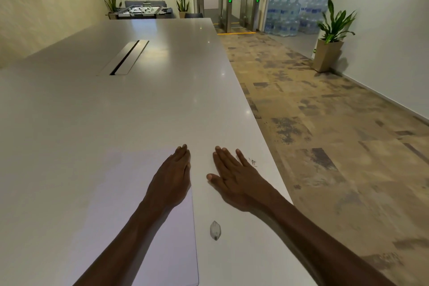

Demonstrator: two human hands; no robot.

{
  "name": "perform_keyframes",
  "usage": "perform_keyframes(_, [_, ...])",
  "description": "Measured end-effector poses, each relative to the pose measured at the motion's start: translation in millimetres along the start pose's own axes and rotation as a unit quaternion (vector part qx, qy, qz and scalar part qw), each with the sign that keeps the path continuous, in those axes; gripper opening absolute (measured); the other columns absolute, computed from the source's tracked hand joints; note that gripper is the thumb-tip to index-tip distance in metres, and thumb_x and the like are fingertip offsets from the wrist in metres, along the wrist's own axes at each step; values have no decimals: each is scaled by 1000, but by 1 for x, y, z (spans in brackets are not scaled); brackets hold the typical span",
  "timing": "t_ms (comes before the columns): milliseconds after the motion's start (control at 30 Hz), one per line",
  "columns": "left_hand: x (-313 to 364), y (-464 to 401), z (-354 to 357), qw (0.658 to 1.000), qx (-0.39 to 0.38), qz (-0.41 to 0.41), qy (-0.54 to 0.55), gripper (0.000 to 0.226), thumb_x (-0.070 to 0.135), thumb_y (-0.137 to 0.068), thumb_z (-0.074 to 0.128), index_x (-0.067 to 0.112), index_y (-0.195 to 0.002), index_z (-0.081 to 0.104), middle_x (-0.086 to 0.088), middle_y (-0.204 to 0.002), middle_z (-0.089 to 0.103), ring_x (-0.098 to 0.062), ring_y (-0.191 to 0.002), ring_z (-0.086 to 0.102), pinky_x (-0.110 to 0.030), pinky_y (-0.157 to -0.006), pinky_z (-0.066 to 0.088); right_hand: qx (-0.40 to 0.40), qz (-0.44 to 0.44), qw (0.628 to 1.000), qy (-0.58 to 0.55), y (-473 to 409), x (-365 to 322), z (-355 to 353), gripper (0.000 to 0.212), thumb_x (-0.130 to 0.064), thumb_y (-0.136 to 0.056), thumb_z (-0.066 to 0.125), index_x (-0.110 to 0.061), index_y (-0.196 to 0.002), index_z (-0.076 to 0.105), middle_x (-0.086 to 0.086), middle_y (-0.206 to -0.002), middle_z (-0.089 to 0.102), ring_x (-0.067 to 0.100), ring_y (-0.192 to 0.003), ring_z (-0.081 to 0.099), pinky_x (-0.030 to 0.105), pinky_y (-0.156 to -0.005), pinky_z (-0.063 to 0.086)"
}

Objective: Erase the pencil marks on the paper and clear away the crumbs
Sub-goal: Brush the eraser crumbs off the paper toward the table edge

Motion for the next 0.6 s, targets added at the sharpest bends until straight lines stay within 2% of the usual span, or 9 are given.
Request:
perform_keyframes(200, [-4, -1, 3, 1000, -6, 2, 2, 63, 31, -95, 17, 0, -142, 45, -13, -153, 38, -20, -144, 32, -36, -118, 28, 17, 110, 994, 3, -3, 29, 3, 106, -73, -76, -17, -10, -160, -4, 6, -169, -11, 15, -156, -12, 39, -126, -15])
perform_keyframes(300, [-1, -1, 1, 1000, -5, -4, 4, 59, 25, -94, 23, 0, -143, 44, -13, -154, 36, -21, -145, 31, -32, -119, 24, 12, 167, 986, 8, 12, 45, 0, 112, -74, -72, -20, -7, -160, -3, 8, -169, -9, 16, -156, -11, 42, -126, -14])
perform_keyframes(433, [2, 0, -1, 1000, -11, -2, 10, 61, 25, -93, 22, 0, -145, 40, -12, -156, 32, -20, -146, 28, -28, -118, 19, -4, 231, 973, 9, 29, 51, -5, 94, -71, -93, 0, -4, -159, -4, 11, -169, -9, 19, -156, -12, 43, -126, -15])
perform_keyframes(500, [2, 0, -1, 1000, -8, -1, 11, 60, 25, -93, 22, 0, -145, 40, -12, -155, 33, -20, -146, 28, -28, -118, 20, 11, 219, 976, 0, 35, 40, -11, 97, -72, -89, -4, -4, -159, -5, 11, -169, -11, 18, -156, -14, 41, -126, -15])
perform_keyframes(600, [0, -1, 1, 1000, -7, -4, 10, 59, 25, -94, 22, 1, -145, 41, -11, -156, 33, -19, -146, 27, -26, -117, 19, 36, 121, 992, -14, 41, 7, -13, 102, -71, -79, -14, -9, -160, -6, 4, -167, -15, 13, -154, -17, 38, -126, -14])
Point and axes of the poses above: each hand's wrist, its own y-axis away from the middle knuckle, its own z-axis out of the palm, x = y × z, the point moved 8 cm from there along -y, towards the middle knuckle
